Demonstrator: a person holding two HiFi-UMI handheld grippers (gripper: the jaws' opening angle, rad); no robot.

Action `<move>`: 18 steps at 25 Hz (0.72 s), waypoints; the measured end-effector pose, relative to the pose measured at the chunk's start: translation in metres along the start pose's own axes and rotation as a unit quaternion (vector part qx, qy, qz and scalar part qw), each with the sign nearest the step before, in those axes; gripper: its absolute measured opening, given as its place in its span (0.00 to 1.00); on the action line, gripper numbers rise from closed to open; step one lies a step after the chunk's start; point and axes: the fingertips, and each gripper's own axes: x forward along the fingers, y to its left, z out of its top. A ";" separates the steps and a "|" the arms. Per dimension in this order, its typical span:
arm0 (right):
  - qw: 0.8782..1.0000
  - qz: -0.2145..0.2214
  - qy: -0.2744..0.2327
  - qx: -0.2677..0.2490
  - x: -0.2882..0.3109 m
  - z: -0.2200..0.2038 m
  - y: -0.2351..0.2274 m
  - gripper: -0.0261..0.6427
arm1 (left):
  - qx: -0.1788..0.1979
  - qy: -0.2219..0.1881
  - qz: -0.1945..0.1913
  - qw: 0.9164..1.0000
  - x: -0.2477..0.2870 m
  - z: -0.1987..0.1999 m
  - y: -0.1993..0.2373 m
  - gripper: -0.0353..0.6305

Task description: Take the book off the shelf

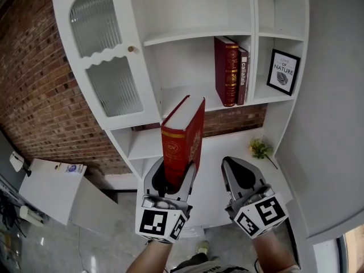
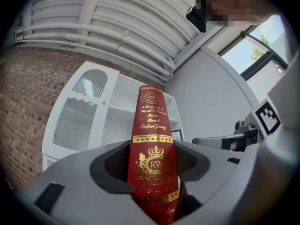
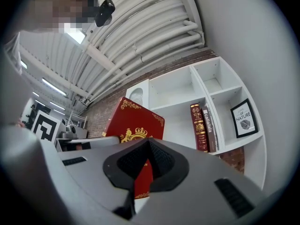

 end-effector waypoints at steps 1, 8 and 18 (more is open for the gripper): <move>1.000 0.001 0.001 0.001 0.000 -0.001 0.001 0.06 | 0.001 -0.001 0.001 1.000 -0.002 0.001 0.000 0.44; 1.000 0.006 0.006 0.002 0.001 -0.008 0.008 0.06 | 0.001 -0.001 0.007 1.000 -0.013 -0.002 0.003 0.44; 1.000 0.000 0.016 0.000 0.003 -0.012 0.006 0.06 | -0.007 0.003 0.006 1.000 -0.013 -0.007 0.004 0.44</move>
